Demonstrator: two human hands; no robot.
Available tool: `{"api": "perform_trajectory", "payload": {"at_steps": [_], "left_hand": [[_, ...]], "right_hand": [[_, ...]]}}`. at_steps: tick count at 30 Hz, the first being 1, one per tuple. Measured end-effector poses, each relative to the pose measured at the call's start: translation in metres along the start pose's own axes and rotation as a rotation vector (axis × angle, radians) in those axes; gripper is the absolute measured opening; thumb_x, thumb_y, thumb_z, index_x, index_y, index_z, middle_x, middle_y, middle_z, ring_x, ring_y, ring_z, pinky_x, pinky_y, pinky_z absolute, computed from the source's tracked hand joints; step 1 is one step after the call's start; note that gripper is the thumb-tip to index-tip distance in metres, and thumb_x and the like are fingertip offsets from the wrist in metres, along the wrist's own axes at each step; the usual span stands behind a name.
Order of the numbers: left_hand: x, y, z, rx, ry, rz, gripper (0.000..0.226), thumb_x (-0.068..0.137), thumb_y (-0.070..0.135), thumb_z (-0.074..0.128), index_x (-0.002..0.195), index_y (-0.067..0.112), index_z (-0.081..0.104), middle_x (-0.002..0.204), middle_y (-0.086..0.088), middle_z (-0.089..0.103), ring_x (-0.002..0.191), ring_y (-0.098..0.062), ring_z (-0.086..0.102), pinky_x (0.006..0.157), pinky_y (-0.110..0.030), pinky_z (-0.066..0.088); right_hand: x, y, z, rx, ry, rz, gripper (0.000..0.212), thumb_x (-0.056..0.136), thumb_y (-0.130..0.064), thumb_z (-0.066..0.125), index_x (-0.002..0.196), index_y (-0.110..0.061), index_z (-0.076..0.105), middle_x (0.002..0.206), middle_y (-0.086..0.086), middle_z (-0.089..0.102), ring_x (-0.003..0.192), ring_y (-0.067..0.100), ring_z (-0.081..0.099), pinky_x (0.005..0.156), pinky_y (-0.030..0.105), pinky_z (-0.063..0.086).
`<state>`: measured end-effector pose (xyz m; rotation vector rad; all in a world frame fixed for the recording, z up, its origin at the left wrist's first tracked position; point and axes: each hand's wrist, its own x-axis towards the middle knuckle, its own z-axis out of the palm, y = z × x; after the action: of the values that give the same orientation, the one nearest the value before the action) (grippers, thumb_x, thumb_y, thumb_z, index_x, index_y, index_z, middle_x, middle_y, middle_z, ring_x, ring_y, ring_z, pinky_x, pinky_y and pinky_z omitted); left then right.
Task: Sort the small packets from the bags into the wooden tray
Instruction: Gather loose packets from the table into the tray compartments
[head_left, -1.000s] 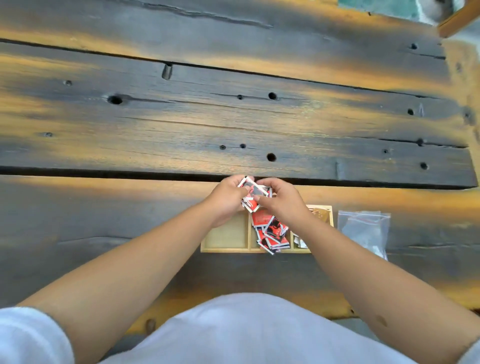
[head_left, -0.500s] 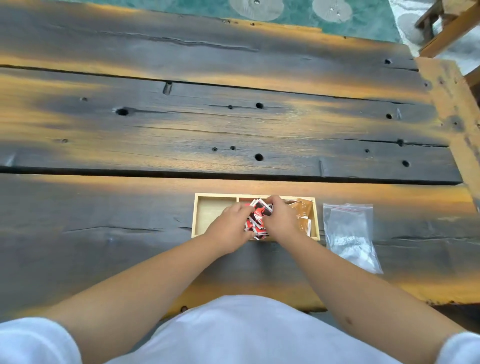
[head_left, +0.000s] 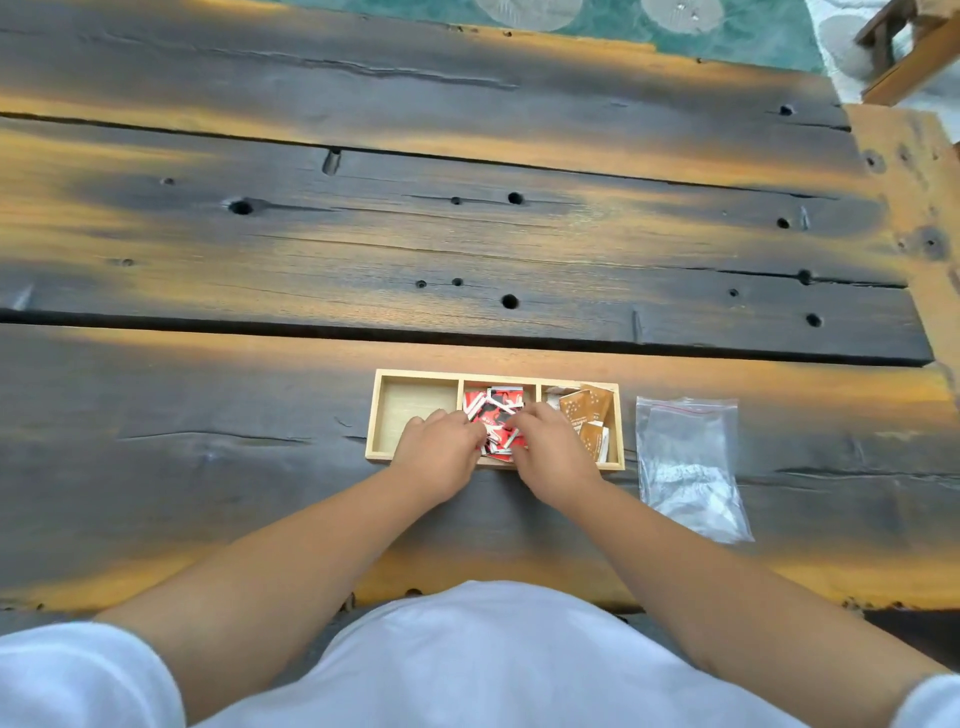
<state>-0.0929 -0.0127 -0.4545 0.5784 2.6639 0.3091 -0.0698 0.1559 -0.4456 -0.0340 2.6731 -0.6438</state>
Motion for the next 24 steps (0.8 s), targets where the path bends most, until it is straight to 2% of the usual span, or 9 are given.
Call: {"api": "perform_trajectory", "payload": {"at_steps": [3,5,8,10,12,15,18,21,24], "left_hand": [[-0.001,0.003,0.004,-0.037,0.021,-0.037,0.024,0.094,0.023,0.044,0.109,0.026,0.062,0.109,0.000,0.060,0.107,-0.027,0.053,0.080,-0.037,0.039],[-0.001,0.005,0.007,-0.064,0.057,-0.017,0.021,0.092,0.026,0.047,0.108,0.025,0.061,0.108,0.001,0.061,0.105,-0.026,0.054,0.078,-0.036,0.039],[-0.004,0.009,0.012,-0.060,0.059,0.014,0.022,0.091,0.041,0.053,0.105,0.027,0.061,0.106,0.005,0.064,0.102,-0.023,0.057,0.078,-0.036,0.043],[-0.002,0.010,0.014,-0.047,0.060,-0.024,0.021,0.091,0.043,0.053,0.101,0.027,0.062,0.103,0.006,0.065,0.101,-0.023,0.058,0.076,-0.036,0.043],[0.000,0.013,0.014,-0.082,0.066,-0.095,0.018,0.091,0.042,0.055,0.098,0.027,0.063,0.101,0.006,0.066,0.100,-0.023,0.059,0.075,-0.035,0.043],[0.003,0.018,0.012,-0.175,0.064,-0.220,0.012,0.090,0.033,0.056,0.094,0.027,0.066,0.099,0.005,0.065,0.096,-0.022,0.060,0.073,-0.033,0.044],[0.005,0.023,0.008,-0.229,0.058,-0.305,0.017,0.091,0.023,0.051,0.093,0.025,0.068,0.097,0.003,0.066,0.090,-0.023,0.060,0.066,-0.030,0.044],[0.003,0.020,0.008,-0.213,0.026,-0.261,0.021,0.092,0.023,0.048,0.094,0.025,0.069,0.097,0.002,0.068,0.089,-0.023,0.060,0.064,-0.029,0.044],[-0.003,0.014,0.010,-0.172,0.020,-0.181,0.023,0.093,0.027,0.047,0.104,0.026,0.067,0.105,0.004,0.068,0.097,-0.022,0.060,0.068,-0.032,0.049]], "right_hand": [[-0.012,0.009,-0.001,-0.188,-0.047,-0.148,0.035,0.092,-0.014,0.048,0.125,-0.013,0.060,0.124,0.006,0.059,0.115,0.030,0.051,0.096,0.041,0.045],[-0.017,0.013,-0.001,-0.279,-0.080,-0.223,0.040,0.091,-0.015,0.048,0.131,-0.015,0.056,0.124,0.006,0.059,0.114,0.031,0.051,0.096,0.041,0.043],[-0.019,0.015,0.001,-0.346,-0.113,-0.280,0.051,0.090,-0.016,0.051,0.140,-0.014,0.045,0.134,0.007,0.055,0.123,0.031,0.047,0.104,0.042,0.037],[-0.021,0.014,0.002,-0.375,-0.126,-0.310,0.057,0.090,-0.016,0.051,0.145,-0.012,0.038,0.143,0.008,0.048,0.132,0.030,0.042,0.109,0.043,0.035],[-0.023,0.015,0.004,-0.380,-0.133,-0.338,0.056,0.088,-0.014,0.052,0.143,-0.010,0.039,0.147,0.011,0.044,0.135,0.030,0.039,0.110,0.044,0.037],[-0.029,0.019,0.008,-0.439,-0.110,-0.346,0.050,0.084,-0.014,0.055,0.133,-0.009,0.049,0.138,0.012,0.049,0.127,0.033,0.044,0.104,0.044,0.040],[-0.032,0.021,0.010,-0.505,-0.131,-0.332,0.055,0.086,-0.019,0.052,0.140,-0.012,0.040,0.135,0.007,0.049,0.125,0.030,0.041,0.100,0.043,0.035],[-0.032,0.020,0.010,-0.521,-0.159,-0.303,0.064,0.088,-0.024,0.052,0.148,-0.012,0.029,0.144,0.007,0.044,0.133,0.030,0.035,0.104,0.045,0.031],[-0.031,0.017,0.009,-0.474,-0.164,-0.286,0.060,0.090,-0.026,0.051,0.146,-0.013,0.033,0.144,0.005,0.045,0.133,0.029,0.035,0.106,0.044,0.031]]}}
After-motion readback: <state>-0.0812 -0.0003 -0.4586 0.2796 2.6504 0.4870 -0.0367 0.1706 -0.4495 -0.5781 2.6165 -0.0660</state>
